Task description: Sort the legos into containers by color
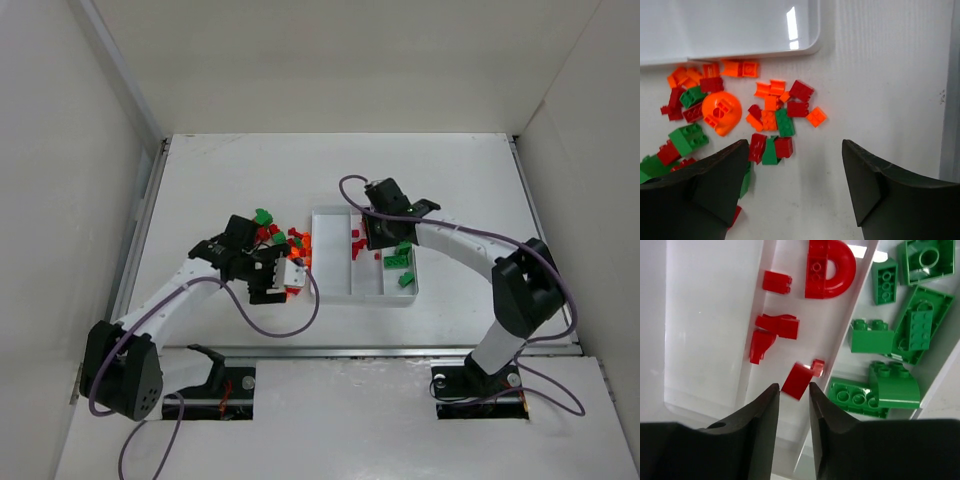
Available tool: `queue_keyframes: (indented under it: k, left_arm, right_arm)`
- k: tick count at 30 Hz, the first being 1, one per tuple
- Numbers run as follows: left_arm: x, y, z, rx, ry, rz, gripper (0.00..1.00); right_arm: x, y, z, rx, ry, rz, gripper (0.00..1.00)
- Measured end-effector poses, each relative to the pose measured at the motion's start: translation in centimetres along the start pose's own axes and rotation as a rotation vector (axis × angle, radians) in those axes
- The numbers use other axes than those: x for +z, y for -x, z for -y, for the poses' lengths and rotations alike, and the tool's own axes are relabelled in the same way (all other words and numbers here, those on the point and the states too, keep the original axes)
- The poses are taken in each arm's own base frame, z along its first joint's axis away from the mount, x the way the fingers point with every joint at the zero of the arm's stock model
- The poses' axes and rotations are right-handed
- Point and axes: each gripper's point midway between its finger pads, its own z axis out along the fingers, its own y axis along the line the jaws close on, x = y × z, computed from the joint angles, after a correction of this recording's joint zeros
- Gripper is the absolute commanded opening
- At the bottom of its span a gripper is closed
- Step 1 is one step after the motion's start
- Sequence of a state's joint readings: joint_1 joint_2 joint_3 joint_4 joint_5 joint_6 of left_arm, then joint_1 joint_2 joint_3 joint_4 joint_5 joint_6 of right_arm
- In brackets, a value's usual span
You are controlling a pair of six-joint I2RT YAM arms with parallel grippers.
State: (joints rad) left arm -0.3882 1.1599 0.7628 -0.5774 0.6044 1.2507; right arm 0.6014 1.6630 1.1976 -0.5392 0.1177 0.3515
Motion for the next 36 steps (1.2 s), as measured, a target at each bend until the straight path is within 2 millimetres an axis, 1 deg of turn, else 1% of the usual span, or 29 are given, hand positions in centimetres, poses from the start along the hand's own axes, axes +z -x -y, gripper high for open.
queue_keyframes:
  k: [3,5,7,9,12,13,16,19,21,22,25,27,29,31,36]
  left_arm:
    - [1.0,0.2,0.7,0.04,-0.06,0.004,0.77]
    - [1.7,0.0,0.9,0.063,-0.096,-0.001,0.77]
    - [2.3,-0.2,1.0,0.084,-0.125,-0.01,0.72]
    - [2.7,-0.4,0.8,0.11,-0.141,-0.015,0.64]
    - [3.1,-0.5,0.5,0.148,-0.161,-0.026,0.56]
    - [3.2,-0.5,0.3,0.156,-0.165,-0.028,0.52]
    - [3.5,-0.3,-0.2,0.197,-0.174,-0.032,0.52]
    - [3.6,-0.5,-0.3,0.238,-0.183,-0.04,0.5]
    - [3.8,-0.5,-0.1,0.266,-0.191,-0.048,0.5]
    - [3.9,-0.5,0.1,0.274,-0.197,-0.049,0.5]
    - [4.3,-0.4,0.7,0.289,-0.215,-0.044,0.5]
    - [4.5,-0.3,1.0,0.288,-0.22,-0.029,0.49]
    - [4.9,-0.1,1.1,0.297,-0.213,-0.012,0.46]
    - [5.4,0.1,1.1,0.313,-0.208,-0.004,0.43]
    - [6.5,0.6,1.7,0.363,-0.23,0.008,0.38]
  right_arm:
    - [0.4,0.7,-0.3,-0.028,0.017,0.001,0.57]
    - [0.7,1.1,-0.4,-0.045,0.031,-0.003,0.6]
    - [1.0,1.4,-0.3,-0.057,0.041,-0.008,0.61]
    - [1.0,1.8,-0.3,-0.068,0.055,-0.009,0.61]
    - [0.7,2.9,-0.5,-0.077,0.081,0.008,0.61]
    - [0.6,3.3,-0.6,-0.077,0.089,0.015,0.61]
    - [0.4,3.8,-1.1,-0.073,0.115,0.026,0.61]
    - [0.5,4.0,-1.4,-0.059,0.129,0.038,0.61]
    - [0.5,3.7,-1.4,-0.036,0.134,0.046,0.61]
    - [0.4,3.2,-1.4,-0.026,0.134,0.041,0.61]
    - [-0.6,2.3,-1.3,-0.007,0.13,0.041,0.61]
    - [-1.6,2.3,-1.6,-0.007,0.134,0.062,0.61]
    - [-2.5,2.8,-1.7,-0.013,0.136,0.09,0.61]
    - [-2.9,3.1,-1.7,-0.02,0.133,0.108,0.61]
    - [-2.8,2.9,-1.4,-0.032,0.118,0.103,0.61]
